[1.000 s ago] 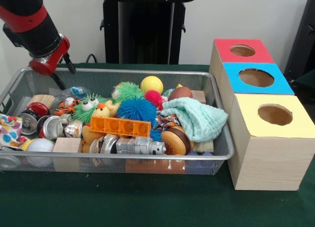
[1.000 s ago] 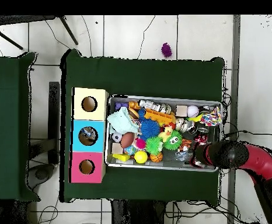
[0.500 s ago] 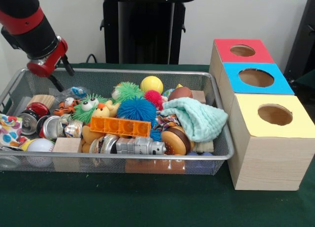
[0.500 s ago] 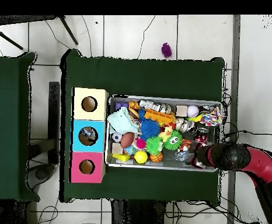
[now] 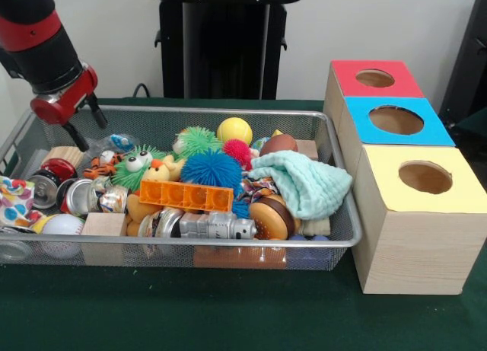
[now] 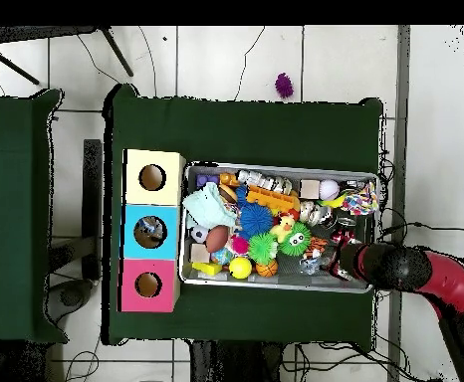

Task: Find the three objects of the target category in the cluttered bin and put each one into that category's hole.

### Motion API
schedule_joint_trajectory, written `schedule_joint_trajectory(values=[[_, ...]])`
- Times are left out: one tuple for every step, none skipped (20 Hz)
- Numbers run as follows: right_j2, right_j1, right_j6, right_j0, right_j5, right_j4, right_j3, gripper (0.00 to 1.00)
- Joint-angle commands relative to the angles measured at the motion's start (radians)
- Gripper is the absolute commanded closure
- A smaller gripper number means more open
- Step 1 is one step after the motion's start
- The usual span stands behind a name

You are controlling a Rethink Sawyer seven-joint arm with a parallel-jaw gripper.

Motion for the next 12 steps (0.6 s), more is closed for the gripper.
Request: schedule_joint_trajectory(values=[[0.058,-0.023,-0.078,0.009,-0.047,-0.013,0.002,0.0],[0.054,-0.019,-0.068,0.01,-0.049,-0.011,0.005,0.0],[0.053,-0.014,-0.063,0.011,-0.051,-0.01,0.003,0.0],[0.052,-0.01,-0.057,0.012,-0.054,-0.009,0.006,0.0],[0.051,-0.007,-0.056,0.014,-0.051,-0.008,0.006,0.0],[0.045,-0.003,-0.055,0.016,-0.041,-0.008,0.009,0.0],[0.041,0.001,-0.054,0.019,-0.035,-0.008,0.009,0.0],[0.033,0.008,-0.052,0.019,-0.025,-0.007,0.01,0.0],[0.025,0.015,-0.052,0.021,-0.015,-0.008,0.013,0.0],[0.017,0.022,-0.053,0.022,-0.005,-0.009,0.015,0.0],[0.017,0.029,-0.062,0.019,0.011,-0.001,0.015,0.0],[0.016,0.036,-0.07,0.015,0.027,0.007,0.014,0.0]])
